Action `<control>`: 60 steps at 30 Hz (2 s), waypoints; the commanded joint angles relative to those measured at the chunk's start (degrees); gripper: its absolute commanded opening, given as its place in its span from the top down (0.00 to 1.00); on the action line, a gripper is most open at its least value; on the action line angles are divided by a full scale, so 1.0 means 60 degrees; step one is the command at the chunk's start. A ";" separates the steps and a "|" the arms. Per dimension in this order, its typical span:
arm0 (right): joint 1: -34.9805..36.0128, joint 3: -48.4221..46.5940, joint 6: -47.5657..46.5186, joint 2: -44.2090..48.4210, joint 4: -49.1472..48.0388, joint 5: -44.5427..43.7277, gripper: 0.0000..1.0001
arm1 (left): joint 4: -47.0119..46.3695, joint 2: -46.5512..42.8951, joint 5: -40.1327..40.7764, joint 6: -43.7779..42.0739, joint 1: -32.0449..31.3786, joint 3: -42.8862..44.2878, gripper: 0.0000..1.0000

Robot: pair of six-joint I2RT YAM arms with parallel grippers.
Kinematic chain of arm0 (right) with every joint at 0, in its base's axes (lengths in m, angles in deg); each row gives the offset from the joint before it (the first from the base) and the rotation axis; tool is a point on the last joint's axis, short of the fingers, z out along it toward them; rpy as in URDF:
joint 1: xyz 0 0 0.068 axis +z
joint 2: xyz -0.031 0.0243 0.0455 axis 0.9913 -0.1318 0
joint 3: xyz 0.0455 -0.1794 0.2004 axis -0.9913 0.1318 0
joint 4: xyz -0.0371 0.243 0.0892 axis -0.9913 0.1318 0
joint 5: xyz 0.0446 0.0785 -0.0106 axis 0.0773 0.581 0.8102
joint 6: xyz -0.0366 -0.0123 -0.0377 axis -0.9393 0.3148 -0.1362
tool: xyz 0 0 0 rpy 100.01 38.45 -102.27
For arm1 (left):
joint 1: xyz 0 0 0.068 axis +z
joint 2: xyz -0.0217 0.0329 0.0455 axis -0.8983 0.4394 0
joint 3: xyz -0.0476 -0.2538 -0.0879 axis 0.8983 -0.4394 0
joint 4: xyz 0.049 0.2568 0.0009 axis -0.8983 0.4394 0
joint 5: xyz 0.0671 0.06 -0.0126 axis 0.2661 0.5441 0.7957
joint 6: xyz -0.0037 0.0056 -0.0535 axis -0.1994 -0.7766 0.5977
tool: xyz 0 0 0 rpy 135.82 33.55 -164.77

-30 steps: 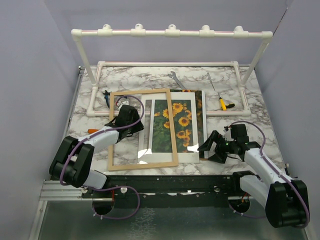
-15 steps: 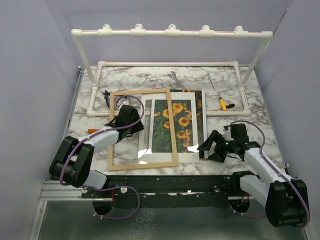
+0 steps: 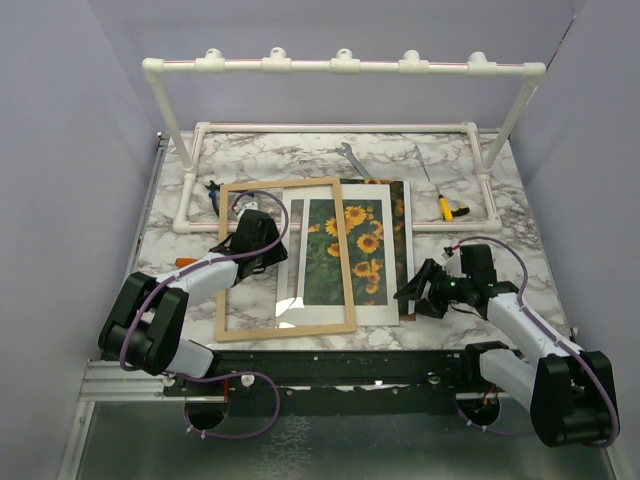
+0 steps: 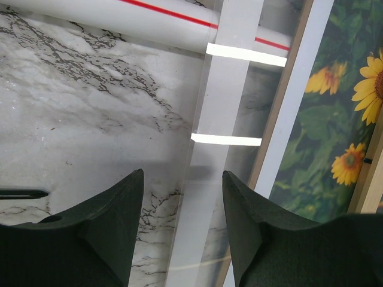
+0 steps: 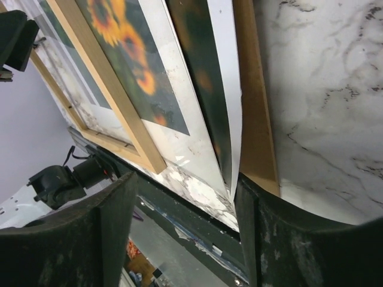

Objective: Take the photo out of the frame
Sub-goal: Remove the photo from the photo frame.

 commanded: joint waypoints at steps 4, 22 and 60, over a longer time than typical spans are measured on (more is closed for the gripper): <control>-0.0006 0.0235 -0.0511 -0.0632 -0.1468 0.0782 0.41 | -0.0185 -0.0056 -0.0199 -0.0108 0.0059 0.0210 0.44; -0.0004 -0.0103 -0.1382 -0.1244 -0.3186 -0.0379 0.57 | -0.0701 -0.0150 -0.0350 -0.0020 0.0076 -0.0094 0.36; -0.0012 -0.0595 -0.1582 -0.0975 -0.2834 -0.3111 0.99 | -0.2342 0.1013 -0.2036 0.0165 0.0076 -0.0174 0.54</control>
